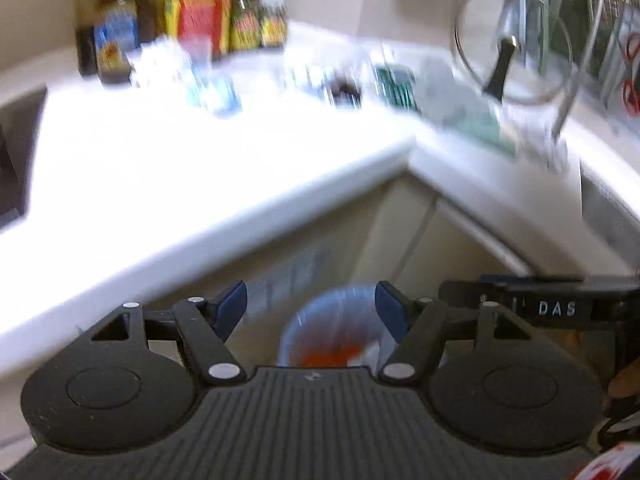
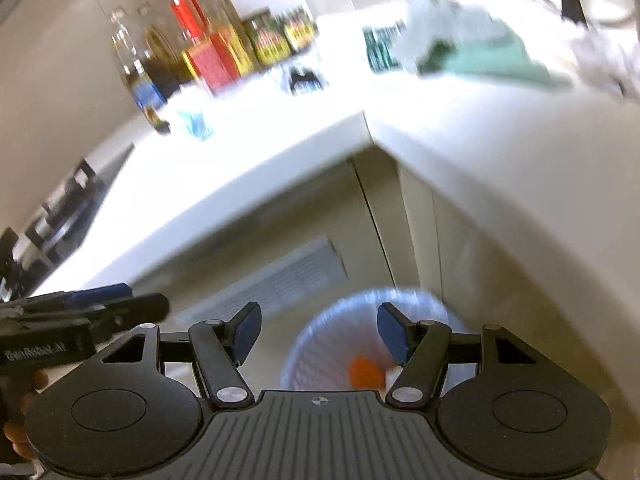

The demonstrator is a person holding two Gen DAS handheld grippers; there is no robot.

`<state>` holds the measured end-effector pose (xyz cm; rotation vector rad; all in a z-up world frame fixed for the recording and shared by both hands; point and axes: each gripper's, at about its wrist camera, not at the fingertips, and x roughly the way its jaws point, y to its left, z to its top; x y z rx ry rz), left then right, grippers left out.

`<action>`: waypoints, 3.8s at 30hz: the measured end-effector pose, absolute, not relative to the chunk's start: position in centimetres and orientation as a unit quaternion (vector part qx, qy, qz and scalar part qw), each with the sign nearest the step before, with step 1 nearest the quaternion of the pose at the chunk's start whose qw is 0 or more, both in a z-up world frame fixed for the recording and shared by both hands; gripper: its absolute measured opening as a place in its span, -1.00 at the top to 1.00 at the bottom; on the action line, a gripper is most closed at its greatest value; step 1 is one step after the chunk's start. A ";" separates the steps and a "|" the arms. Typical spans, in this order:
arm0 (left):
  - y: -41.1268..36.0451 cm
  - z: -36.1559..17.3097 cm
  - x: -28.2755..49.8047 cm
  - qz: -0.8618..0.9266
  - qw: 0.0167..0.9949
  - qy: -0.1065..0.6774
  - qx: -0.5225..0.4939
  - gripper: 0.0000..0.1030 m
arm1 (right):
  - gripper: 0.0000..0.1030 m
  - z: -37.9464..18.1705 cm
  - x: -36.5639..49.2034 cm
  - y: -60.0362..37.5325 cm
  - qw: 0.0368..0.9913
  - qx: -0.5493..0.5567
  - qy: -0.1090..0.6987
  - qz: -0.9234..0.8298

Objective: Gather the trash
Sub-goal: 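Raise both tools back toward the counter items, then grasp the blue crumpled wrapper with left gripper while right gripper grasps silver foil packet, then carry the blue wrapper and foil packet down over the wastebasket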

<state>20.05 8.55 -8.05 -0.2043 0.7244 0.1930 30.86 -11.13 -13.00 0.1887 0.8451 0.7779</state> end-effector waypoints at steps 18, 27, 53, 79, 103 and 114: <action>17.6 -3.9 30.8 0.164 0.944 0.278 -0.071 -0.35 | -0.25 -6.2 39.9 -4.9 0.882 0.093 0.276 0.370; 20.5 -6.7 35.7 0.176 0.934 0.301 -0.084 -0.43 | -0.25 -6.0 42.5 -2.1 0.887 0.085 0.272 0.364; 24.4 -7.3 34.6 0.168 0.933 0.307 -0.089 0.41 | 0.07 -8.8 45.8 4.6 0.901 -0.070 0.242 0.354; 19.0 -4.6 30.8 0.138 0.943 0.292 -0.078 0.60 | 0.84 -4.4 41.9 -3.1 0.892 0.084 0.257 0.362; 7.0 -5.0 24.2 0.091 0.945 0.303 -0.085 0.60 | 0.98 -3.0 32.5 -15.1 0.896 0.090 0.257 0.352; 4.9 -8.9 22.4 0.082 0.928 0.349 -0.101 0.60 | 0.98 -6.1 29.0 -15.8 0.872 0.065 0.311 0.373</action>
